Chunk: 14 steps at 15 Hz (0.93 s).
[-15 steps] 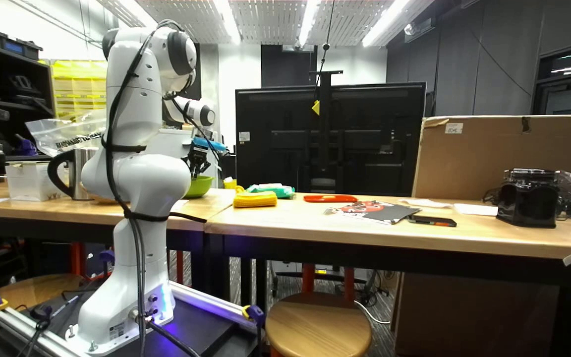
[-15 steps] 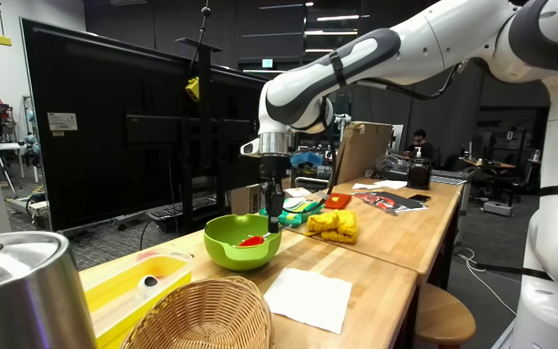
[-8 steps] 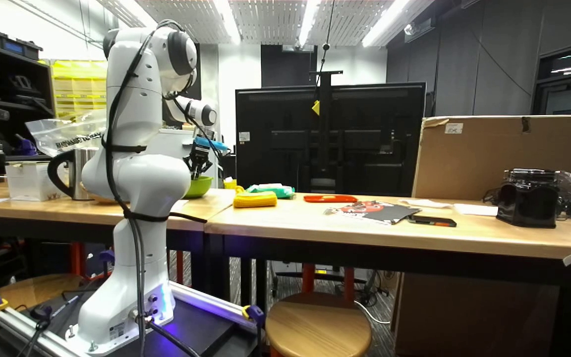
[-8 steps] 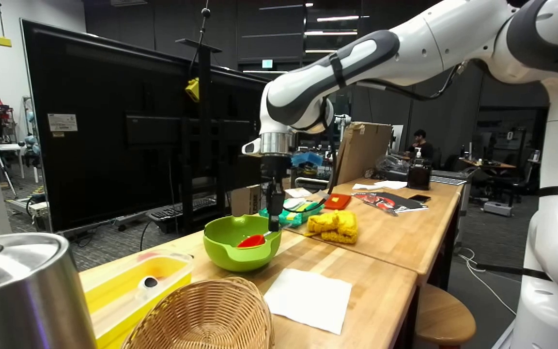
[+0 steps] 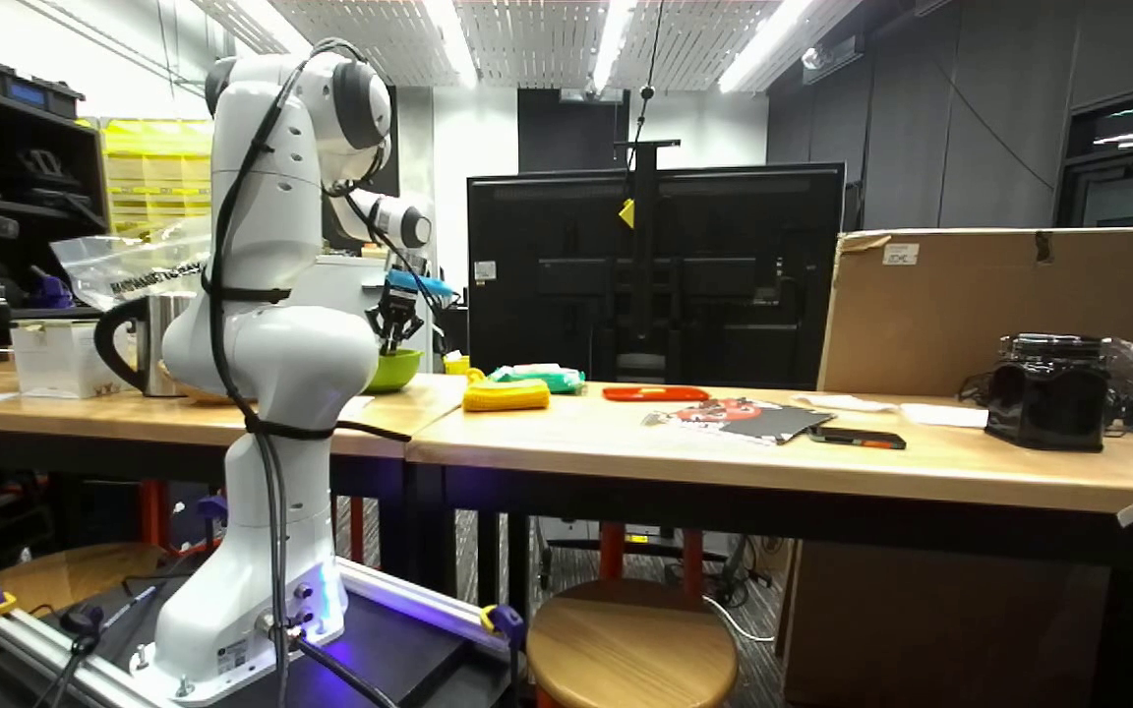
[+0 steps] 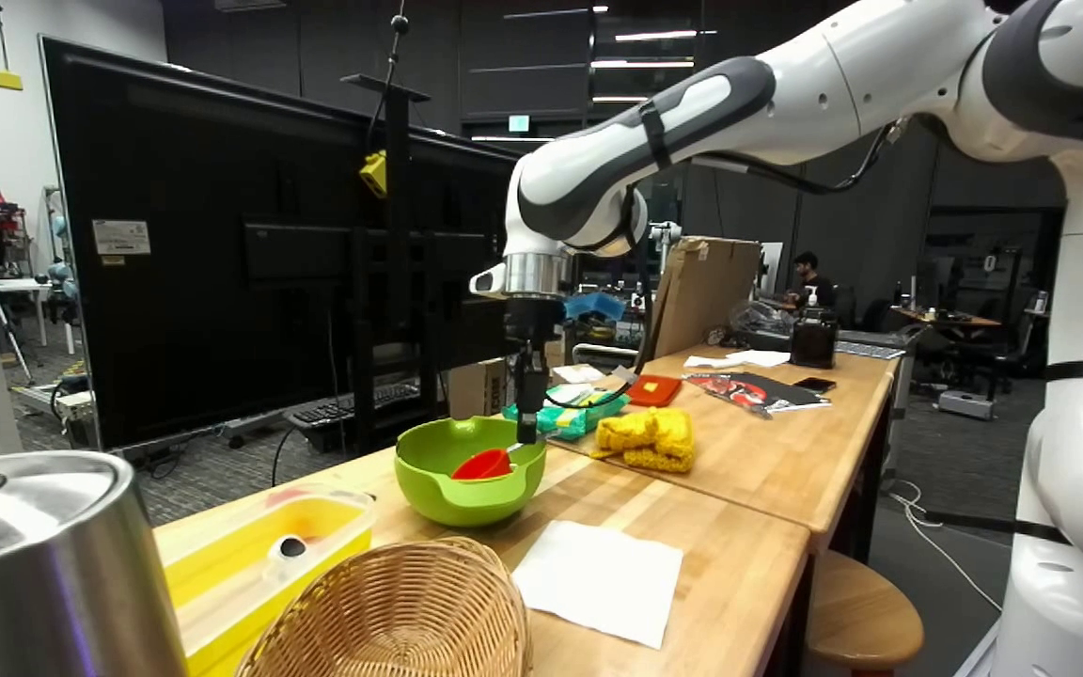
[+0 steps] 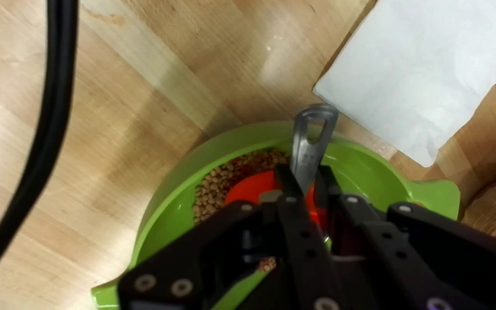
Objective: Remove the orange pot from the green bowl and put it on the table
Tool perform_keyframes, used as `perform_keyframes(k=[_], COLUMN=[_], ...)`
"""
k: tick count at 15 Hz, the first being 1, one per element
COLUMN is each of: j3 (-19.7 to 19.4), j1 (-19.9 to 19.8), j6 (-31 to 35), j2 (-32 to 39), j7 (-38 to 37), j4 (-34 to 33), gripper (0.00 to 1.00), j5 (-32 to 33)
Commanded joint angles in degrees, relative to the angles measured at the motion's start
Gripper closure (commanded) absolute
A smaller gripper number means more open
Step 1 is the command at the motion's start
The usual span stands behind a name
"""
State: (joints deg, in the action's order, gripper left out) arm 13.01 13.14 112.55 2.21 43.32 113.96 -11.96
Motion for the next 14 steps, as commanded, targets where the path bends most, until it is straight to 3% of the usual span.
perform_keyframes(k=[1, 7, 14], j3=[0.2, 0.1, -0.3], j1=[-0.1, -0.2, 0.0], j6=[1.1, 2.3, 1.9], j2=[-0.1, -2.7, -10.9], j7=[-1.4, -4.3, -11.6], j4=[-1.2, -2.3, 0.4], gripper=[0.97, 0.97, 0.97], j5=[-0.1, 2.0, 6.4])
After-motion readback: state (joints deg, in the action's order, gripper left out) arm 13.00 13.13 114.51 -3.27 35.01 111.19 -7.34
